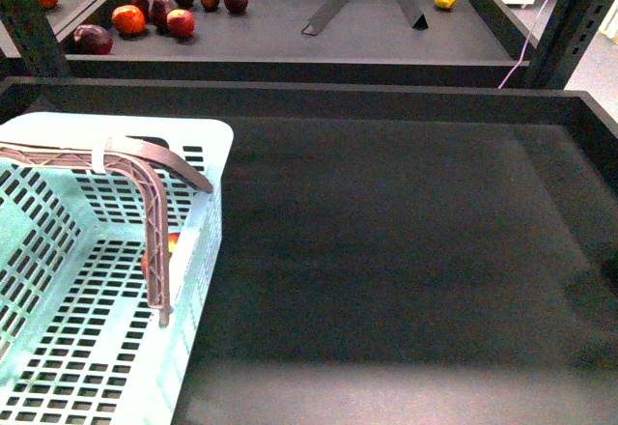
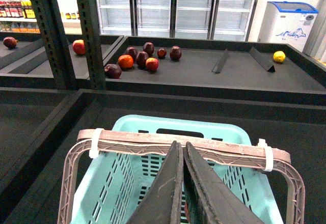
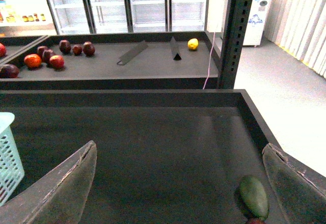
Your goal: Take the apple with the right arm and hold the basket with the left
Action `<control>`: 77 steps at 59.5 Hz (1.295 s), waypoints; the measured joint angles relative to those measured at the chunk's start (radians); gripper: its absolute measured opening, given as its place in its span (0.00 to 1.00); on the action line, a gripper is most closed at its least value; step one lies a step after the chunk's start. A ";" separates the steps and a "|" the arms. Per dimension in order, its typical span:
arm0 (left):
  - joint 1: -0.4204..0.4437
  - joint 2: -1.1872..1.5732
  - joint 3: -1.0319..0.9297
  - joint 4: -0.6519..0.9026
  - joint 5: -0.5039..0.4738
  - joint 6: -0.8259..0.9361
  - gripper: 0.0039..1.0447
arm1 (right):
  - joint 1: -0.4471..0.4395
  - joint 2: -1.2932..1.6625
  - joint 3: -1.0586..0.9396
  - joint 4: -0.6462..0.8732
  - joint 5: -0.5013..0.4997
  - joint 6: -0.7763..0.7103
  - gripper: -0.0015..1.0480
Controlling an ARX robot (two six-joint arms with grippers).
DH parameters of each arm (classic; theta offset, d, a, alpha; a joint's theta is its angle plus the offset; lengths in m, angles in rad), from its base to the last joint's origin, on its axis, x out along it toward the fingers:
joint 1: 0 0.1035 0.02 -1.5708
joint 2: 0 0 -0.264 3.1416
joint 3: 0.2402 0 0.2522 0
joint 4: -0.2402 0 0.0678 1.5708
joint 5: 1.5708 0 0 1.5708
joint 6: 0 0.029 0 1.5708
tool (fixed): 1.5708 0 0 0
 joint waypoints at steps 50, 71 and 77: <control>0.000 -0.468 0.000 -0.469 0.000 0.000 0.03 | 0.000 0.000 0.000 0.000 0.000 0.000 0.92; 0.000 -0.477 0.000 -0.473 0.000 0.000 0.03 | 0.000 0.000 0.000 0.000 0.000 0.000 0.92; 0.000 -0.477 0.000 -0.473 0.000 0.000 0.03 | 0.000 0.000 0.000 0.000 0.000 0.000 0.92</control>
